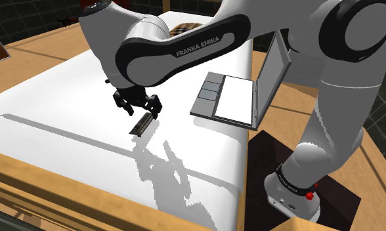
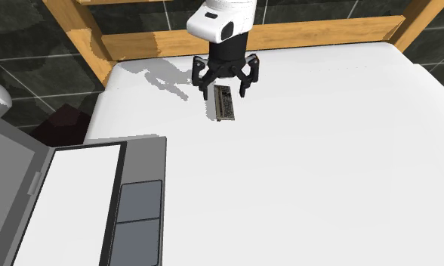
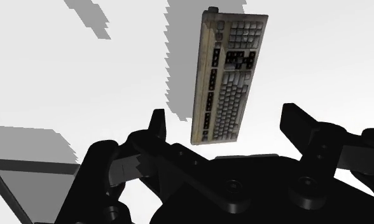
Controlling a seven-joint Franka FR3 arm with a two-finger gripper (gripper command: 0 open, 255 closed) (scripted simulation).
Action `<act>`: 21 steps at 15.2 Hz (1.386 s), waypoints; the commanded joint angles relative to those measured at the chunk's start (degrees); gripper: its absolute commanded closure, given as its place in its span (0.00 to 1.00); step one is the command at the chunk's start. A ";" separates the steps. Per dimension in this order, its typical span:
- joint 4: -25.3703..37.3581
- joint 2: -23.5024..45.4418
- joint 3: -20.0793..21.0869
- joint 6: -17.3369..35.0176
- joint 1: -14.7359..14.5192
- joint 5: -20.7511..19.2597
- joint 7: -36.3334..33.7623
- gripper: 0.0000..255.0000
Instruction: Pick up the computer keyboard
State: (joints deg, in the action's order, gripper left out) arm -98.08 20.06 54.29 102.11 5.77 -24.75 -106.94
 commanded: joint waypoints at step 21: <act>0.98 0.04 0.00 -0.93 -0.22 0.02 0.04 1.00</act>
State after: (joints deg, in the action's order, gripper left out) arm -97.49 20.53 54.10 101.80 5.37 -25.10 -107.22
